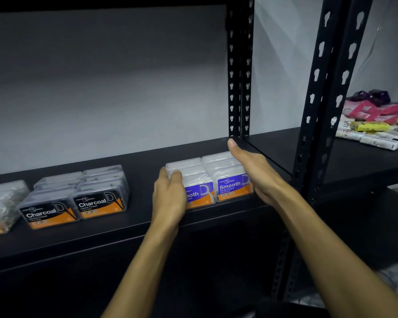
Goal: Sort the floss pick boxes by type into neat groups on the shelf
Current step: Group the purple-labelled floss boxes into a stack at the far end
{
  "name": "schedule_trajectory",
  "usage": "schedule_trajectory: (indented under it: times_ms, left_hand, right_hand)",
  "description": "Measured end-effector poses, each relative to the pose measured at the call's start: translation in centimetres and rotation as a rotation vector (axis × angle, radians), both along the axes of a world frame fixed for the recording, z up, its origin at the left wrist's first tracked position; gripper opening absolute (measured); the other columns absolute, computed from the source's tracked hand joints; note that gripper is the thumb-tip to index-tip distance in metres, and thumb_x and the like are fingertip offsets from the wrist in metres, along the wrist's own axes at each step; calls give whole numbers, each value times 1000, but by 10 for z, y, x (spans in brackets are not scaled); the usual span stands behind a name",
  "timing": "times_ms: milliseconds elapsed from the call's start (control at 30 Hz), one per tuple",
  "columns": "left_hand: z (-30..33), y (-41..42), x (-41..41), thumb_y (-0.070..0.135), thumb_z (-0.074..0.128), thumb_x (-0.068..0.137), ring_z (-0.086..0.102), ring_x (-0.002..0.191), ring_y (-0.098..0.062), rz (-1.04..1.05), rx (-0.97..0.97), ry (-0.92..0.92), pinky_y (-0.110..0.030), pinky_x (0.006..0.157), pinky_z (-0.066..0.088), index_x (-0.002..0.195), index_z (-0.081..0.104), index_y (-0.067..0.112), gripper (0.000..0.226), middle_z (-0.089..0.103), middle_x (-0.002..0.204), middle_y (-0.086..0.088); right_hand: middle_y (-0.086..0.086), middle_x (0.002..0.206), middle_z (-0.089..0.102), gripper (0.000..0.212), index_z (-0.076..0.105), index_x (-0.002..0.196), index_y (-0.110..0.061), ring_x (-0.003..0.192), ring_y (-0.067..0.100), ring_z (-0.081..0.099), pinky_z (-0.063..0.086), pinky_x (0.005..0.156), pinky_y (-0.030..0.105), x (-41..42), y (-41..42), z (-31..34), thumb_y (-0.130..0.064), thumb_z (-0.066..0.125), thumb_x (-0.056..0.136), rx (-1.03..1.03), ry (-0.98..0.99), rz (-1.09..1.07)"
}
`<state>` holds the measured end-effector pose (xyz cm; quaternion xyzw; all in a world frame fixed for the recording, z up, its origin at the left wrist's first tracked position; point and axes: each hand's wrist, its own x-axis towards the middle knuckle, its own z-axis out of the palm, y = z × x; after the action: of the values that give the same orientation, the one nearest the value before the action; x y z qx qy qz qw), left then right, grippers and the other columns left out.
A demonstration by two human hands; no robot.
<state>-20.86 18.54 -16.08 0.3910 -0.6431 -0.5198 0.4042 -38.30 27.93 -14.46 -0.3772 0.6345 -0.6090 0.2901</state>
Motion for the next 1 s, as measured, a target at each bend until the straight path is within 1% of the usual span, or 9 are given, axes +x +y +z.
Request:
schedule_trajectory:
  times_ms: [100,200,333,433,567,733,800,900,1000]
  left_hand:
    - [-2,2,-3,32,39,102,72,90,-16,8,-19,-7,-42,82,59,119,59,24,28,72,104,-1]
    - [-2,2,-5,32,39,101,72,90,-16,8,-18,-13,-42,83,59,118,60,24,28,72,103,-1]
    - [-1,2,-4,32,38,101,72,90,-15,10,-23,-22,-38,79,59,119,60,24,30,72,104,0]
    - [-2,3,-4,33,38,100,72,90,-14,9,-38,-27,-37,78,59,119,60,24,31,72,104,0]
    - [-2,4,-4,36,36,96,72,90,-15,8,-61,-31,-41,81,59,117,61,25,34,72,104,1]
    - [-4,3,-5,36,38,99,72,90,-14,15,-57,-19,-35,74,58,121,59,24,33,71,106,0]
    - [-4,3,-6,34,39,100,71,90,-14,28,-52,-13,-34,73,56,122,58,22,32,71,105,1]
    - [-2,3,-6,36,41,99,70,92,-15,50,-27,0,-41,82,58,128,55,22,35,69,106,3]
    - [-2,3,-7,37,41,100,70,92,-15,50,-20,2,-40,83,58,130,53,21,36,69,109,1]
  right_hand:
    - [7,98,79,60,62,125,-20,89,23,77,56,96,48,0,5,2,-67,57,87,-10,-1,4]
    - [7,106,78,87,49,143,-16,90,21,77,56,97,47,0,5,1,-74,61,80,5,-14,-32]
    - [9,125,70,111,42,149,-16,96,18,76,54,100,47,-1,5,1,-86,63,65,15,-3,-30]
    - [7,114,75,92,47,145,-14,93,18,77,55,99,47,-3,5,0,-76,61,78,13,9,-20]
    - [7,100,78,65,59,128,-16,91,22,77,56,97,48,-5,7,0,-67,57,87,11,20,-1]
    - [7,103,78,75,53,139,-16,92,23,77,56,97,48,-4,7,1,-68,59,85,5,-17,-2]
    - [8,102,79,69,55,139,-15,93,24,77,56,96,47,-4,10,3,-62,60,88,-16,-57,8]
    - [11,101,79,68,56,138,-14,94,27,77,57,95,47,-4,13,5,-59,61,89,-31,-104,24]
    - [10,99,79,59,61,130,-13,93,26,77,58,94,45,-2,13,4,-57,59,91,-45,-91,27]
